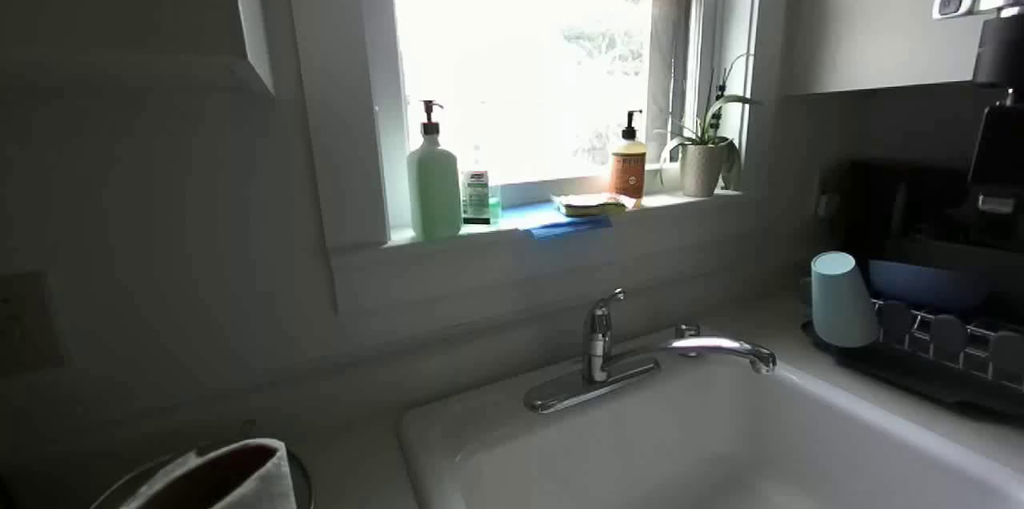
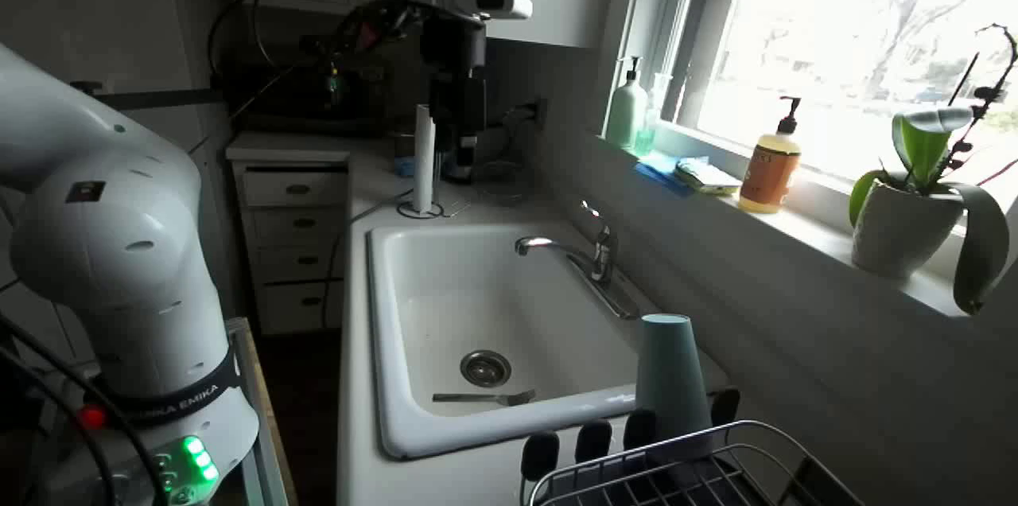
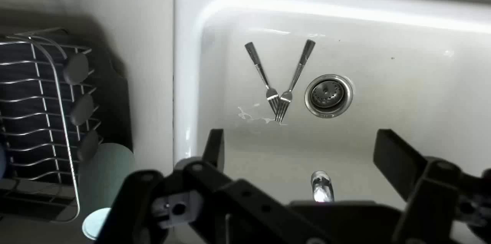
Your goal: Unstack the cups on the plate rack
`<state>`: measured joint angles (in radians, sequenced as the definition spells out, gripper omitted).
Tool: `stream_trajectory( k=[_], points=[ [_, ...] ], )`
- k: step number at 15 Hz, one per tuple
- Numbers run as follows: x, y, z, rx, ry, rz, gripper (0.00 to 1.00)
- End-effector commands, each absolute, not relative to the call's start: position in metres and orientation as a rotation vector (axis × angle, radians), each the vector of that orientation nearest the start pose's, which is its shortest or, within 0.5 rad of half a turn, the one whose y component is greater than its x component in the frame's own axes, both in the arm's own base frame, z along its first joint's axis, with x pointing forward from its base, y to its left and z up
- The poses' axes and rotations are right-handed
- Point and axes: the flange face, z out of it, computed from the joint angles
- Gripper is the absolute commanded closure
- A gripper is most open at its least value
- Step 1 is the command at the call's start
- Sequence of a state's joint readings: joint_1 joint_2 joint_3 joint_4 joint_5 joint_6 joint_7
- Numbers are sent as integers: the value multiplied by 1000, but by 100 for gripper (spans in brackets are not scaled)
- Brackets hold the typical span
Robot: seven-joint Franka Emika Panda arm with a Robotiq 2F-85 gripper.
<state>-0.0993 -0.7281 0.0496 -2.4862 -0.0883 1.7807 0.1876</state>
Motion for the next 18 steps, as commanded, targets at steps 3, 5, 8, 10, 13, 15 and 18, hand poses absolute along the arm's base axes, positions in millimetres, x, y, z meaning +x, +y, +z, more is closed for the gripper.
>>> stream_trajectory(
  k=[3,5,8,10,13,15,18],
  points=[
    [337,-27,531,-3247,376,-42,0],
    [346,-47,542,-3259,453,-58,0],
    [367,-94,560,-3401,578,-73,0],
    [384,-124,564,-3501,592,-64,0],
    [419,-158,553,-3575,593,-81,0],
    [441,-171,537,-3597,549,-84,0],
    [471,-185,511,-3631,495,-58,0]
  ],
)
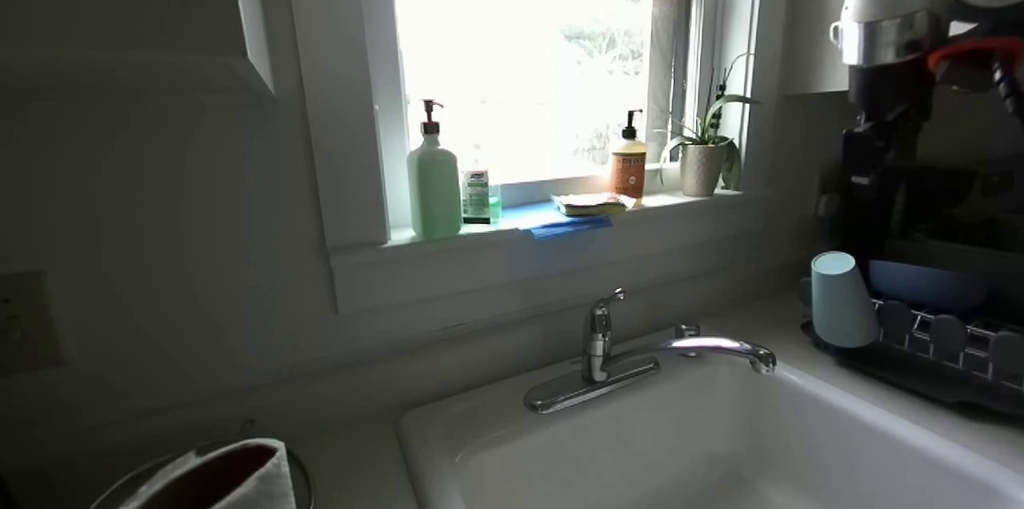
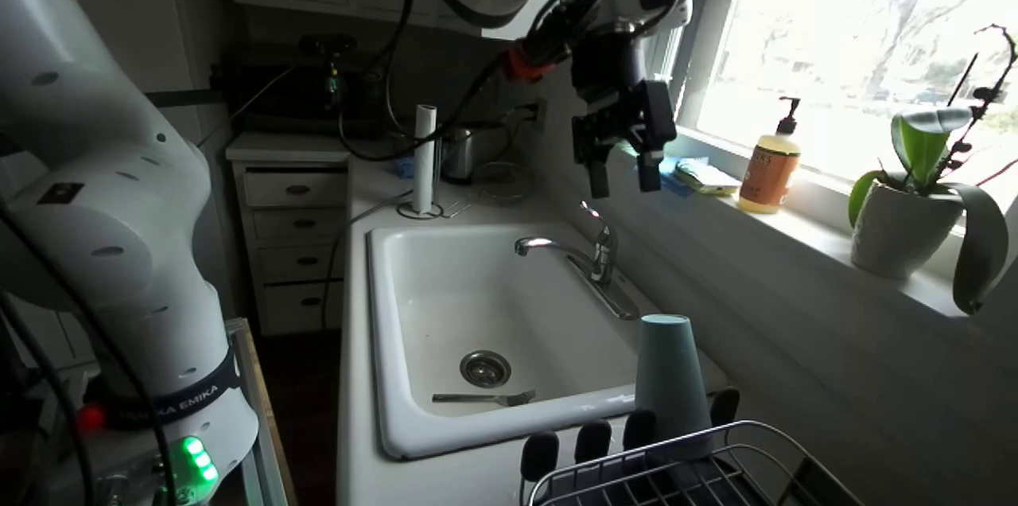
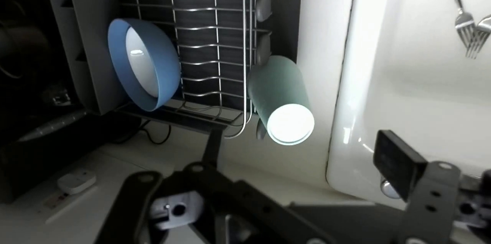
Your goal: Unstack the cups on the plate rack
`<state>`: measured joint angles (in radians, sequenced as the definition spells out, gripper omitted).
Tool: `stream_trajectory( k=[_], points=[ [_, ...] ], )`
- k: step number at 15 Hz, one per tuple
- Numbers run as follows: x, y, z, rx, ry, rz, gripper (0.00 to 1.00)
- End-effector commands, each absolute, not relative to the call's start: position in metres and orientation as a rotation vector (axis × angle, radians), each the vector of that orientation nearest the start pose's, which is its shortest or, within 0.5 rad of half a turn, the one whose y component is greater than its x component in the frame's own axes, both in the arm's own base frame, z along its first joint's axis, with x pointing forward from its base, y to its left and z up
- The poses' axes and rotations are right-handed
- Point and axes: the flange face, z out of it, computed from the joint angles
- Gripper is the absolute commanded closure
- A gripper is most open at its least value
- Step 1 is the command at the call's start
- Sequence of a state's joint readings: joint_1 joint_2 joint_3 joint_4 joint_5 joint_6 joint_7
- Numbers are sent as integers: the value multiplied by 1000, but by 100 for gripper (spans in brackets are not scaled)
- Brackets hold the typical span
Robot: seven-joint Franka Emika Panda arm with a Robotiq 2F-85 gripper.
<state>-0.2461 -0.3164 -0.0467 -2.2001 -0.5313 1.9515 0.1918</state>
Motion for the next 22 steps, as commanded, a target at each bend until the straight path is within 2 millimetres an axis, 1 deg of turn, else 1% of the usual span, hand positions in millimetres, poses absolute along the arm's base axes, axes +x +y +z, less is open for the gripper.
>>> stream_trajectory(
  k=[1,3,5,10,13,17,22],
  points=[
    [482,-189,501,-3642,483,-36,0],
    [496,-197,484,-3651,465,-4,0],
    [505,-203,468,-3662,453,42,0],
    [517,-221,429,-3678,439,131,0],
    [519,-228,409,-3678,440,188,0],
    [518,-230,390,-3664,428,255,0],
    [519,-234,380,-3670,410,291,0]
  ],
)
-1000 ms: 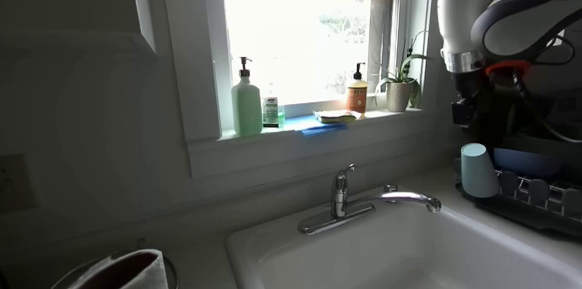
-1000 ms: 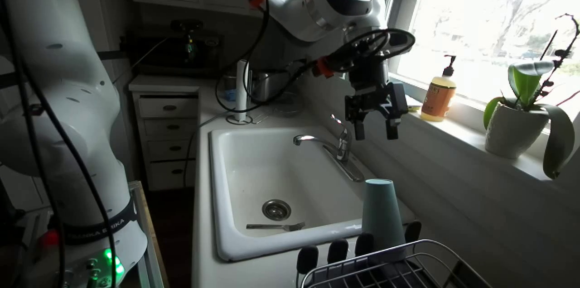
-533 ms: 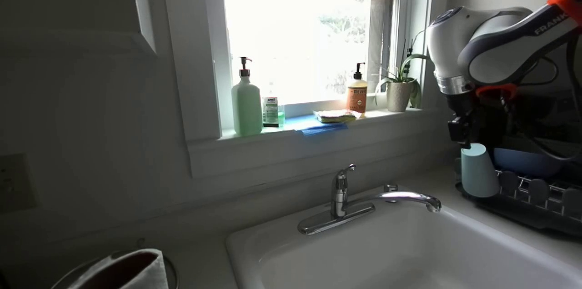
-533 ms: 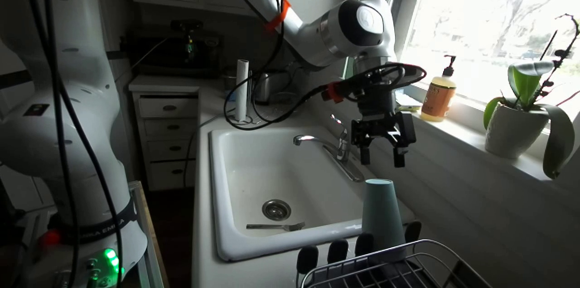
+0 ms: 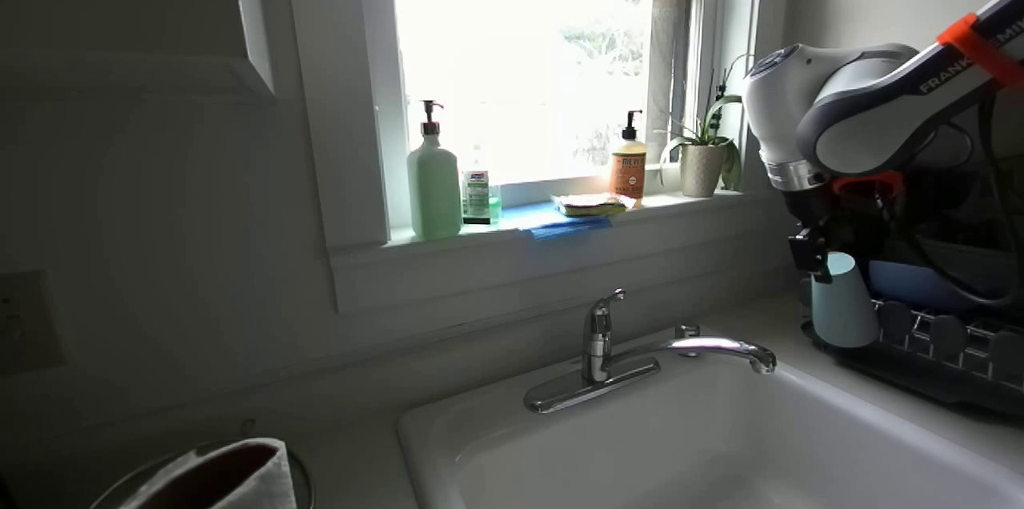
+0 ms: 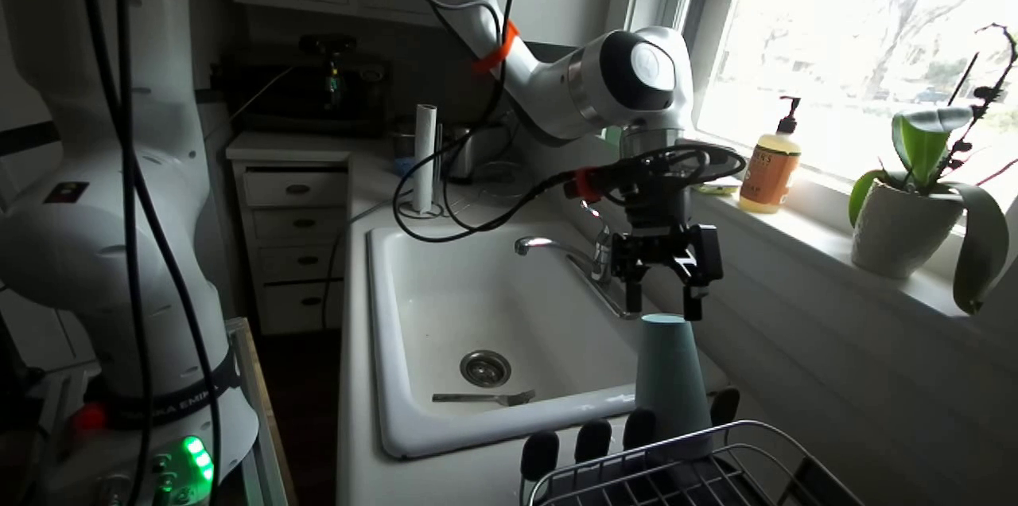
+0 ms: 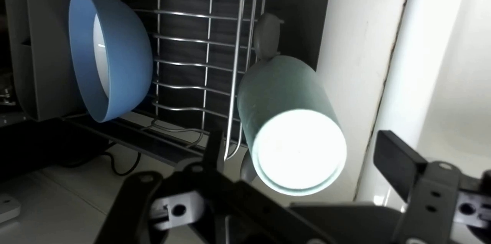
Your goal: Unstack the cups on the plate rack
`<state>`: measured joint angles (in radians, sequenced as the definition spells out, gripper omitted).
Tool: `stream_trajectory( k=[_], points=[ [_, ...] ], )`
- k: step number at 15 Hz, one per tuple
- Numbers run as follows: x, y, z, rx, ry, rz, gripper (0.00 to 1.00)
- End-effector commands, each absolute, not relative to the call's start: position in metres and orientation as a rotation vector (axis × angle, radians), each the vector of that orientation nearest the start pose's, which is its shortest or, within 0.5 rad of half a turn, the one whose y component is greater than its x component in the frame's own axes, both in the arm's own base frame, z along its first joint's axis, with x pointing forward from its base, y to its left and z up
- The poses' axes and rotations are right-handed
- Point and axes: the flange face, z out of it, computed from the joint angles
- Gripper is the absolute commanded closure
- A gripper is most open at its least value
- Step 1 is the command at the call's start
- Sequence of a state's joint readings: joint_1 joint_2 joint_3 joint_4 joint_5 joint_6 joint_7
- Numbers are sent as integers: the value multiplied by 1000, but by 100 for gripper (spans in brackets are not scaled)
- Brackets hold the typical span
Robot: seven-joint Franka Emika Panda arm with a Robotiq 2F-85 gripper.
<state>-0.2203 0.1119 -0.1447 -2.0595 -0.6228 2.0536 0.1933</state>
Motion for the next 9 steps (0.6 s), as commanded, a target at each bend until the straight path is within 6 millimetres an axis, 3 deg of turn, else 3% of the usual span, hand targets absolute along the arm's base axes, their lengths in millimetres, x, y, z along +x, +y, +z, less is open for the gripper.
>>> stream_trajectory(
  k=[1,7,9],
  points=[
    [519,-235,379,2555,-284,-202,0],
    [518,-240,378,2557,-288,-200,1],
    [518,-240,378,2557,-290,-202,12]
  ],
)
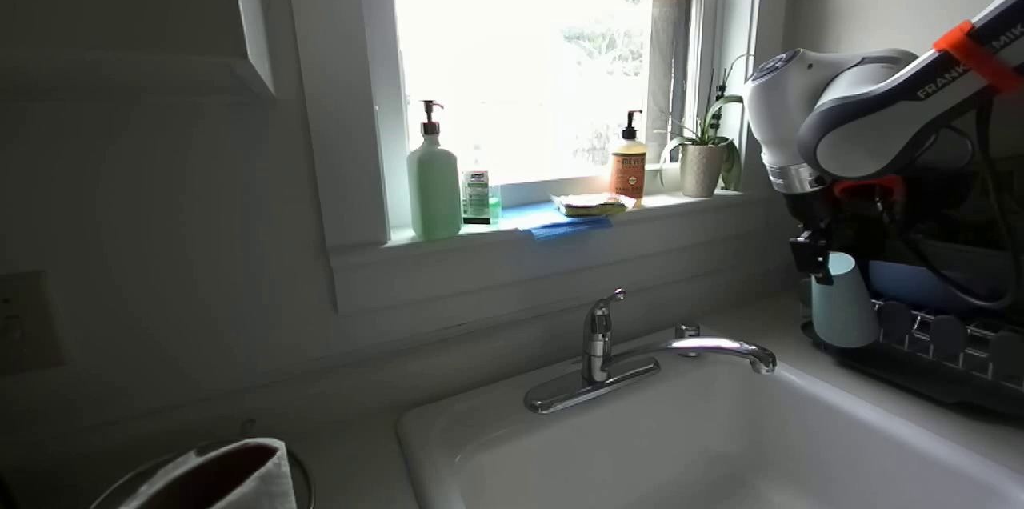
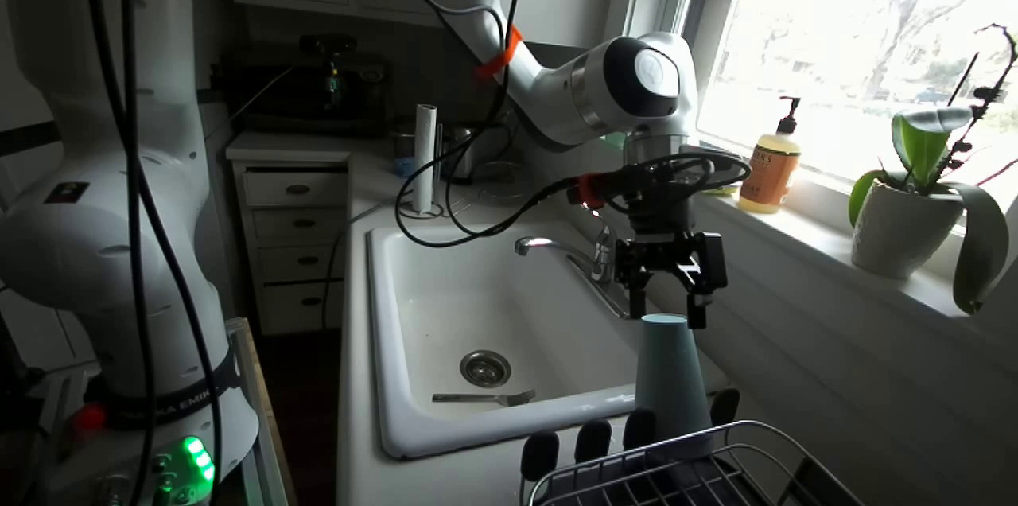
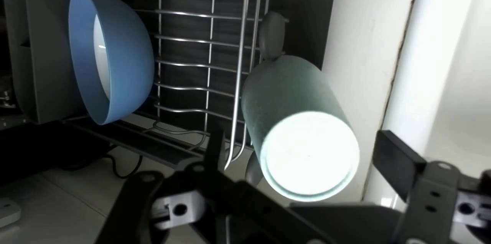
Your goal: Unstack the cups on the plate rack
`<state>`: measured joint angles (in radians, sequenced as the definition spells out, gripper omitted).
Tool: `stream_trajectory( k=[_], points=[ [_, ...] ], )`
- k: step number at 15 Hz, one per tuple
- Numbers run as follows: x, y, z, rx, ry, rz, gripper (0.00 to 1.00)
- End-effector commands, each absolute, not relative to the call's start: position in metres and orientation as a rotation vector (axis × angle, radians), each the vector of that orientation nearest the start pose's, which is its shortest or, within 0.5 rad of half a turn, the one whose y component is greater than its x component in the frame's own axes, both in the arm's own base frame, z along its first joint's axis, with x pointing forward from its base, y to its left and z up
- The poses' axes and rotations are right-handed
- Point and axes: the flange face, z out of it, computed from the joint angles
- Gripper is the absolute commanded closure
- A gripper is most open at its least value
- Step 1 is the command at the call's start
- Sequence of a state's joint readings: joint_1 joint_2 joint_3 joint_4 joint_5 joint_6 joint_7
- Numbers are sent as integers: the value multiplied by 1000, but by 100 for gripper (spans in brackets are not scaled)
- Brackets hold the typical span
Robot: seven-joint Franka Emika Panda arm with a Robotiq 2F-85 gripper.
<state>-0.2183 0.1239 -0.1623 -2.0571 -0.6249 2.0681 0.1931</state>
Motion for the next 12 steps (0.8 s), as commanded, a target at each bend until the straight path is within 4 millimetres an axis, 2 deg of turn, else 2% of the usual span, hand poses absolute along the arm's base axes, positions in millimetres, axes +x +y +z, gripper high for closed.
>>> stream_trajectory(
  k=[1,2,5,8,11,12],
  points=[
    [518,-241,378,2557,-290,-203,20],
    [518,-241,378,2557,-290,-203,36],
    [519,-239,379,2558,-288,-203,58],
    [519,-237,383,2548,-281,-194,61],
    [521,-233,396,2521,-277,-141,61],
    [519,-230,399,2549,-296,-181,61]
  ],
)
